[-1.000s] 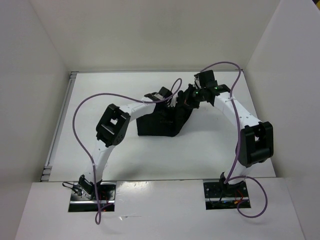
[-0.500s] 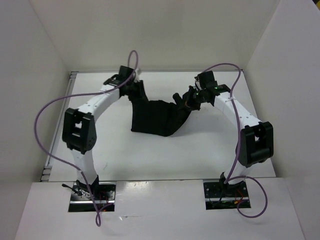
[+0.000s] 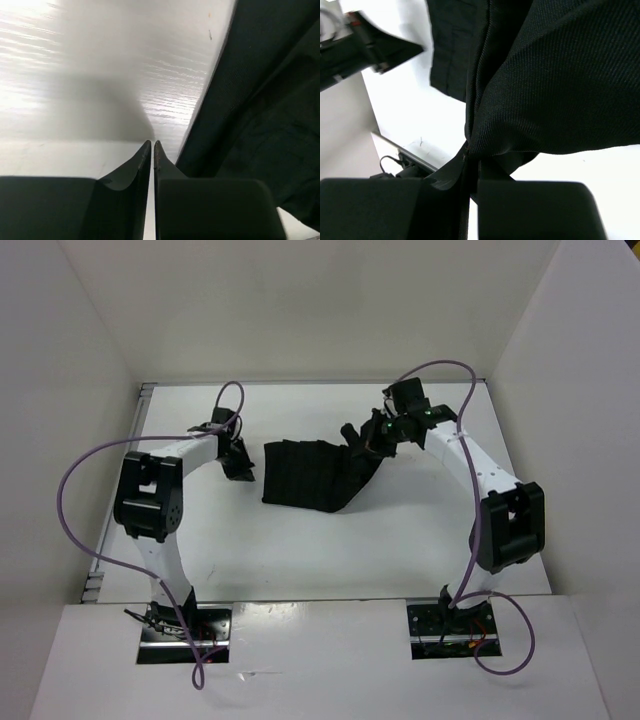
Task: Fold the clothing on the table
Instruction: Fold the skirt
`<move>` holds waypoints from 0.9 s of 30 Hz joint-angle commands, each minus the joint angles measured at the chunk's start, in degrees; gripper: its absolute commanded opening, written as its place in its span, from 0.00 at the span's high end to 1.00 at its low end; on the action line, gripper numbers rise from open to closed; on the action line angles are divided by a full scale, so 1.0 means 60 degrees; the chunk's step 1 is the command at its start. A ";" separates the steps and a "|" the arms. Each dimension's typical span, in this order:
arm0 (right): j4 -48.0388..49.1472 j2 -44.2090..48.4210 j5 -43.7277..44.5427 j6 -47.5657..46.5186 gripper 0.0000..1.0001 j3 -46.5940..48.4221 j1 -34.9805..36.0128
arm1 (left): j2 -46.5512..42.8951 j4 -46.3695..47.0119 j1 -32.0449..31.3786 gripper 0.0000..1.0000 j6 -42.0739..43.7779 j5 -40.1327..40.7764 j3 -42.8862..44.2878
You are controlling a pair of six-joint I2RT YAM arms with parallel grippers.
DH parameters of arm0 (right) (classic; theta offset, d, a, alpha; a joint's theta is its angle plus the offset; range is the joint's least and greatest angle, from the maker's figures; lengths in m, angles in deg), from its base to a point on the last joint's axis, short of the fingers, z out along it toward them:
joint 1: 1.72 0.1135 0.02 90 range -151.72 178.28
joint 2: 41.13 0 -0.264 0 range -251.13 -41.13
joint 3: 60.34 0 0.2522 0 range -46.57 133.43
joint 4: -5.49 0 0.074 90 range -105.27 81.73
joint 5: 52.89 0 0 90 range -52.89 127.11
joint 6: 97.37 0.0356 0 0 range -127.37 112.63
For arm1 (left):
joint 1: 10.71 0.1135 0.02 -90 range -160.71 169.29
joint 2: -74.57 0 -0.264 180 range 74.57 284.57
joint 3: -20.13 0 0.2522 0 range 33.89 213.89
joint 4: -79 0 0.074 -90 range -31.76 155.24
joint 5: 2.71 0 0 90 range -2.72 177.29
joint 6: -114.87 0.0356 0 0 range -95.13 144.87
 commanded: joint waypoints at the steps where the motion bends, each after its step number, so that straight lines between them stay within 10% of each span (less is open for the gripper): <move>1: 0.0077 -0.0248 -0.0306 -0.0192 1.00 0.0852 0.0518 | 0.0353 0.0710 -0.0243 0.90 -0.0340 -0.0549 -0.0137; 27: 0.0369 -0.6212 -0.1962 -0.0632 1.00 0.5790 0.3184 | 0.0516 0.1224 -0.0653 0.93 -0.0721 -0.1575 -0.0504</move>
